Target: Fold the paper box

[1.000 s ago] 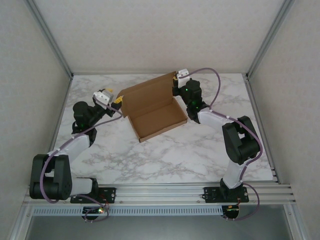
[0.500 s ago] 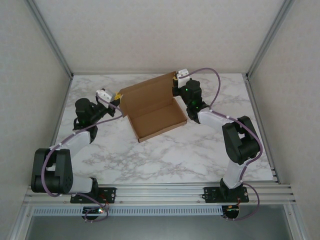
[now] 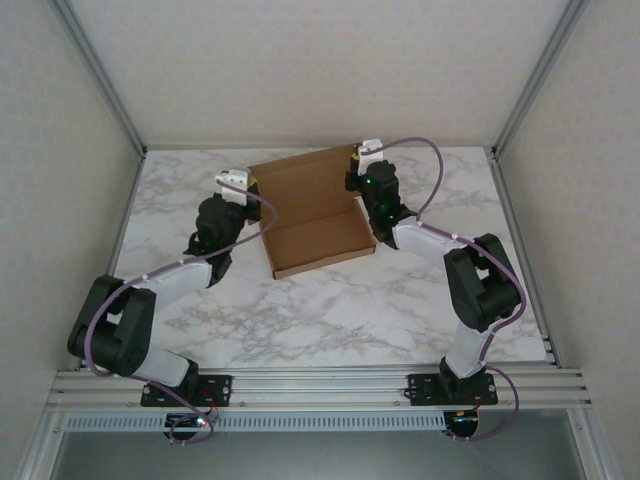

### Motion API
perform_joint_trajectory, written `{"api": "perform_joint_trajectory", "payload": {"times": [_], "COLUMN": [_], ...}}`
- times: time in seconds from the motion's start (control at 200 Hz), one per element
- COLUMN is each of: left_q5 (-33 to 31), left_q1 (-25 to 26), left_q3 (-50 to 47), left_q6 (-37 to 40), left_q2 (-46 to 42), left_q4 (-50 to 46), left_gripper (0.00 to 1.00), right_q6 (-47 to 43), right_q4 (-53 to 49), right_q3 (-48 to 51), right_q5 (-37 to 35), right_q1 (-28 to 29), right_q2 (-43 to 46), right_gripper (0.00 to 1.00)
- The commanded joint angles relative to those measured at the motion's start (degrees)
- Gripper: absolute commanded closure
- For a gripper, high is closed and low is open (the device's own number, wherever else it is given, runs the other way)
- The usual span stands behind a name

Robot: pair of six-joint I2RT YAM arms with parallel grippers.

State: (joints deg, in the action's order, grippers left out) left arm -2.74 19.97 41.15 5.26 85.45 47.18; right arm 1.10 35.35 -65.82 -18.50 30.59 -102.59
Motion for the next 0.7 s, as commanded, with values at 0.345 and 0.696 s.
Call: {"api": "perform_joint_trajectory", "payload": {"times": [0.345,0.696], "left_q5": [-14.80,-11.00], "left_q1": [6.37,5.32], "left_q3": [3.57,0.30], "left_q6": [-2.28,-1.05], "left_q2": [5.41,1.73], "left_q4": [-0.83,2.04], "left_gripper": [0.89,0.52], "right_q6": [4.82,1.35], "right_q4": [-2.31,-0.38], "right_q3": [1.79,6.40], "right_q5": [-5.79,2.12], "right_q1": [3.63,0.49], "right_q2": [2.04,8.25], "right_gripper": [0.91,0.50]}}
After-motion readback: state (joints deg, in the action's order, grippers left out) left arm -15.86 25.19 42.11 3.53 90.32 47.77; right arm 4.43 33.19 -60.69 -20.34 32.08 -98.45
